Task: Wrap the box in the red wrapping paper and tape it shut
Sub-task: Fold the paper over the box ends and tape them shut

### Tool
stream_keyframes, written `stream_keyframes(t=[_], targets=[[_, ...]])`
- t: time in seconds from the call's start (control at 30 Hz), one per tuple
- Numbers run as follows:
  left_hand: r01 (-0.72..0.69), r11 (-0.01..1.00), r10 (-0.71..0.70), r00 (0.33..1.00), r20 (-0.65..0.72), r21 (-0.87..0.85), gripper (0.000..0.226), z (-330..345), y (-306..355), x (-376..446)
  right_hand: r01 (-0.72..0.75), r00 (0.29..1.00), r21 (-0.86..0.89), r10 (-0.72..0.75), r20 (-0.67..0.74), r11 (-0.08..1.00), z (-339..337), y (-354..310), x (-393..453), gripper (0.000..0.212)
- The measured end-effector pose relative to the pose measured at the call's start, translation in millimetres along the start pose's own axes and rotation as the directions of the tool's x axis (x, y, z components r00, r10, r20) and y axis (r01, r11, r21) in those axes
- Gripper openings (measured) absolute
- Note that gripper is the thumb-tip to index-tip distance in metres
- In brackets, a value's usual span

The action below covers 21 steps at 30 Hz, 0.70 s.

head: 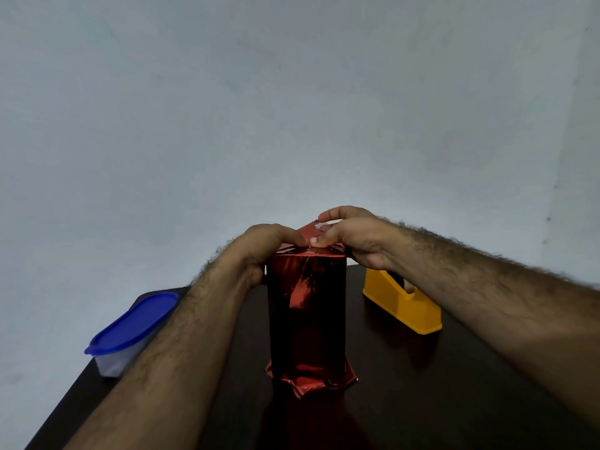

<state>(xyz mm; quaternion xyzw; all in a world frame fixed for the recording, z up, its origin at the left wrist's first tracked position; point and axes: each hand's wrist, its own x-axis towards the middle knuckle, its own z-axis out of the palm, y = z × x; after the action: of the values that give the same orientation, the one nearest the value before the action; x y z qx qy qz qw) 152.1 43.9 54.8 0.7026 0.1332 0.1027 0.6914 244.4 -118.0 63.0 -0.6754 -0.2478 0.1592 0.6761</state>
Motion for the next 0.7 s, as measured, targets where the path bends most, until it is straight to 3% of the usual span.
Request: stream_keyframes(t=[0.07, 0.13, 0.2, 0.23, 0.3, 0.37, 0.5, 0.57, 0.7], targets=[[-0.133, 0.988, 0.14, 0.985, -0.098, 0.078, 0.049, 0.4, -0.1, -1.2, -0.011, 1.0, -0.001, 0.011, 0.008, 1.0, -0.1, -1.7, 1.1, 0.058], [-0.323, 0.914, 0.374, 0.905, -0.202, 0.246, 0.06, 0.9, 0.0, -4.9, -0.029, 0.999, -0.003, 0.029, 0.021, 1.0, -1.5, -3.0, 2.5, 0.061], [-0.452, 0.761, 0.577, 0.799, -0.167, 0.465, 0.044, -1.4, 0.2, -7.6, -0.045, 0.998, -0.024, 0.046, 0.037, 0.999, -4.3, -2.1, 3.0, 0.063], [-0.473, 0.706, 0.61, 0.785, -0.112, 0.527, 0.031, -2.9, 0.7, -9.0, -0.045, 0.998, -0.037, 0.046, 0.042, 0.998, -5.5, -0.7, 2.9, 0.064], [-0.451, 0.719, 0.544, 0.839, -0.025, 0.528, 0.012, -3.8, 2.1, -11.3, -0.018, 0.999, -0.073, 0.021, 0.033, 0.997, -8.0, 3.2, 1.8, 0.062], [-0.392, 0.739, 0.464, 0.886, 0.008, 0.548, 0.008, -5.7, 3.6, -13.3, 0.046, 0.999, -0.161, -0.05, -0.02, 0.986, -11.8, 5.5, -1.0, 0.053], [-0.409, 0.632, 0.495, 0.867, 0.063, 0.658, 0.023, -7.8, 5.6, -12.3, 0.18, 0.973, -0.218, -0.206, -0.103, 0.959, -26.6, 9.7, -7.1, 0.034], [-0.45, 0.656, 0.514, 0.854, 0.078, 0.606, 0.009, -6.7, 3.7, -11.4, 0.17, 0.974, -0.22, -0.198, -0.109, 0.961, -33.7, 14.1, -9.1, 0.029], [-0.447, 0.741, 0.48, 0.875, 0.07, 0.501, 0.011, -3.5, -4.7, -5.6, 0.108, 0.976, -0.237, -0.149, -0.161, 0.966, -48.1, 24.2, -11.0, 0.023]])
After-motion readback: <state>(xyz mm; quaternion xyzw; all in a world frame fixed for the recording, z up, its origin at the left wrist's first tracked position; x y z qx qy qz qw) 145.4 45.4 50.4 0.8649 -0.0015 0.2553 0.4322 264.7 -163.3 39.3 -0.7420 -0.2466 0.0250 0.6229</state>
